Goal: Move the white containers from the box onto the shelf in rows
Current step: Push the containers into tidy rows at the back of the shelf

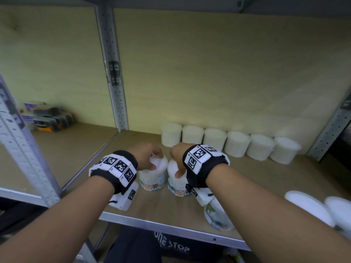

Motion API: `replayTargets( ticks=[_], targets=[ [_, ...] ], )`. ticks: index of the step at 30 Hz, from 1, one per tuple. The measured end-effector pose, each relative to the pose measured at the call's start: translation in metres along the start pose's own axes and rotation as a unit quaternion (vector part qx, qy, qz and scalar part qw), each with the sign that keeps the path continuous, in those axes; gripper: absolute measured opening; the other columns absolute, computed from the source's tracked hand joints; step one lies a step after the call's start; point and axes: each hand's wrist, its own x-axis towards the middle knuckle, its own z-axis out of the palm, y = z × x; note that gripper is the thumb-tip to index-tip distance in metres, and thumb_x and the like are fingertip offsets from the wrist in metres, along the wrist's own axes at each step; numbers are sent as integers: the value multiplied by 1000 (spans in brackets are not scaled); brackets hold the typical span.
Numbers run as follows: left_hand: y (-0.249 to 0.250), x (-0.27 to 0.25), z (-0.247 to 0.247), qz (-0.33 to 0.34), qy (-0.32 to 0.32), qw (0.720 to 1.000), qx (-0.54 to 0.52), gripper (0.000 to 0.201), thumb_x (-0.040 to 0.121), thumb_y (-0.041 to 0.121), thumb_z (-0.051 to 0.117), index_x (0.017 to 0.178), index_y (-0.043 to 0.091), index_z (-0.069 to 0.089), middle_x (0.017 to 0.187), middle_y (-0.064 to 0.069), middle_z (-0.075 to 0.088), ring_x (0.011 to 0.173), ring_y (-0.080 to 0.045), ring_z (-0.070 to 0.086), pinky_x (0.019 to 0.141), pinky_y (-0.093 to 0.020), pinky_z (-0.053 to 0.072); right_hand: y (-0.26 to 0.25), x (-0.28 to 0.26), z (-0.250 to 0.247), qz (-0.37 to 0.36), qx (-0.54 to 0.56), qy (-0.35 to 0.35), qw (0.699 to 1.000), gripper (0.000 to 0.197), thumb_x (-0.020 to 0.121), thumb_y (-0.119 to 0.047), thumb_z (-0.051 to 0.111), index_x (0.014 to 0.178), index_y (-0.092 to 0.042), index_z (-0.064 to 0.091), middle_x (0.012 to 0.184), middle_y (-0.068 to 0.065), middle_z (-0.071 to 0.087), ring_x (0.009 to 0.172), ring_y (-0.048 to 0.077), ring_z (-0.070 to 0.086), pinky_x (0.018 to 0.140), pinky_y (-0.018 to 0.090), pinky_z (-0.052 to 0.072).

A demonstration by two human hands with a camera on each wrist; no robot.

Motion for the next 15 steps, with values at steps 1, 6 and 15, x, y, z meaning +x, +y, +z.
replayTargets(
  ticks=[1, 6, 15],
  targets=[
    [0, -5, 1, 0, 0, 1000, -4, 45, 82, 18, 70, 124, 25, 58, 130, 2, 58, 118, -19, 54, 94, -31, 44, 2, 9, 4, -8, -39, 6, 999, 45, 71, -56, 72, 91, -20, 56, 72, -9, 52, 85, 21, 62, 70, 28, 48],
    [3, -29, 9, 1, 11, 1000, -29, 44, 82, 20, 70, 124, 26, 58, 129, 3, 57, 117, -17, 52, 95, -32, 44, 4, 25, 30, -8, -18, -7, 1000, 62, 33, -72, 69, 65, -28, 38, 63, -5, 58, 59, 22, 62, 63, 40, 58],
    [14, -52, 17, 26, 10, 999, -30, 41, 83, 26, 69, 122, 25, 58, 127, 5, 56, 115, -16, 51, 93, -29, 41, -11, -69, 17, -43, 11, -15, 999, 52, 81, -36, 74, 118, -6, 55, 95, 6, 60, 82, 23, 55, 62, 28, 41]
  ],
)
